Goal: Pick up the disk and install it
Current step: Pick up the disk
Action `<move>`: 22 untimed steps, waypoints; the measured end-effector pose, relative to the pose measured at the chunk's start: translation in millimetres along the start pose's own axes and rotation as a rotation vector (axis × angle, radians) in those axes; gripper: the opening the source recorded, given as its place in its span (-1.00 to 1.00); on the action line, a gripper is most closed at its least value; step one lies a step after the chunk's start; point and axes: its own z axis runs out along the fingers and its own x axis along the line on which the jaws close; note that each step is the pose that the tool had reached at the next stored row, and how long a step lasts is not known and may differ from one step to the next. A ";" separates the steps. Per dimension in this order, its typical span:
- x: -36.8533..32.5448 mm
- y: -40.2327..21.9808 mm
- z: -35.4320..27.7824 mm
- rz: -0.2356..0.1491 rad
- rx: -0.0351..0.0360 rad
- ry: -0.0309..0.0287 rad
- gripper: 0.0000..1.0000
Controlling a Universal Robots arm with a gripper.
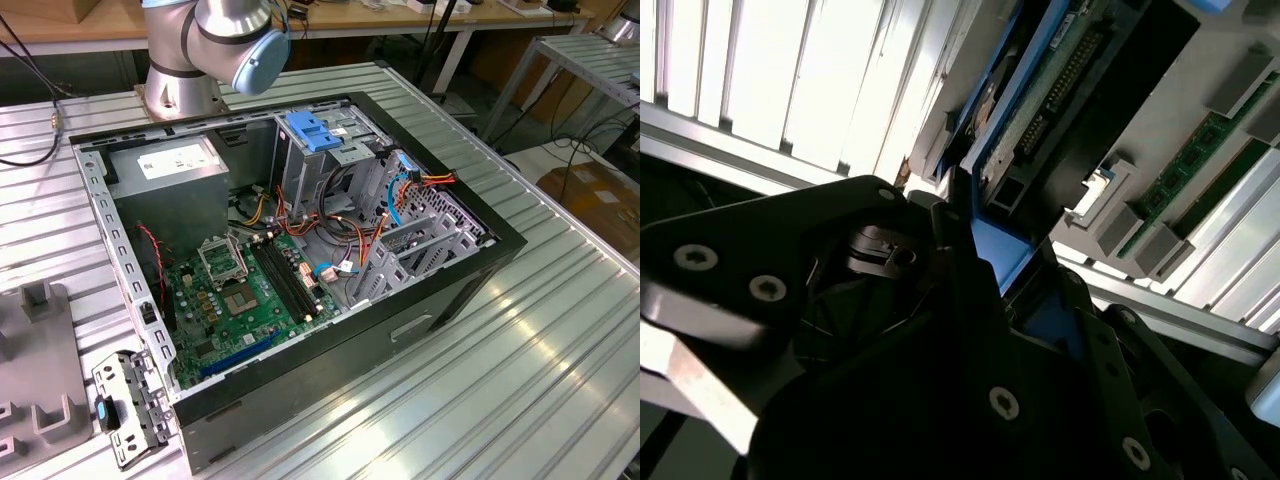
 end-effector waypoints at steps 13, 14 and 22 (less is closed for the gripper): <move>0.0 0.0 0.0 -0.081 0.0021 -0.0009 -0.25; 0.0 0.0 0.0 -0.091 0.0023 -0.0011 -0.25; 0.0 0.0 0.0 -0.117 0.0030 -0.0013 -0.25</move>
